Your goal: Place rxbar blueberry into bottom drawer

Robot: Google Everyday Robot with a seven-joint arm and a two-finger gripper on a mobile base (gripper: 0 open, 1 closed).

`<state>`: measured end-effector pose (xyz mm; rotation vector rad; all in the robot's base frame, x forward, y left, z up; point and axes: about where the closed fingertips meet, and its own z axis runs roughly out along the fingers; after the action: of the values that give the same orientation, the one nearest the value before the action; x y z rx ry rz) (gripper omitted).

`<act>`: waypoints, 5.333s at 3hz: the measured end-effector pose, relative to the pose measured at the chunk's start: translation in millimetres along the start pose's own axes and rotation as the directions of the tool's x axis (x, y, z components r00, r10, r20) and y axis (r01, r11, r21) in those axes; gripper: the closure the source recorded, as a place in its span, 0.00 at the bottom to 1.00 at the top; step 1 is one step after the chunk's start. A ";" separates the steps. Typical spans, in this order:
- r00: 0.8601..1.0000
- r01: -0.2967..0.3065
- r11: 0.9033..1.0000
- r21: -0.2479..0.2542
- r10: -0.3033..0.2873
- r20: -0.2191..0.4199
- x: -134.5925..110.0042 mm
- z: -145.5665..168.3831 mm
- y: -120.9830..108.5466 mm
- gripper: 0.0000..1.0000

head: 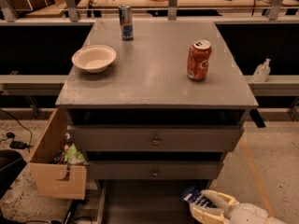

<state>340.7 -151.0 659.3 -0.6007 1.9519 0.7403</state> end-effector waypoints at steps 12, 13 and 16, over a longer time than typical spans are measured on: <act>0.865 0.171 0.866 -0.470 -0.360 -0.349 329.5 314.6 -144.1 1.00; 0.880 0.145 0.889 -0.435 -0.317 -0.354 364.8 314.4 -143.1 1.00; 0.880 0.138 0.884 -0.446 -0.316 -0.354 366.7 316.7 -136.8 0.36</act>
Offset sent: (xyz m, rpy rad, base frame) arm 0.0207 0.0237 -0.0360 -0.0201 -0.0099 0.0446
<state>456.6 -62.1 177.5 -1.3251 2.0623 0.9314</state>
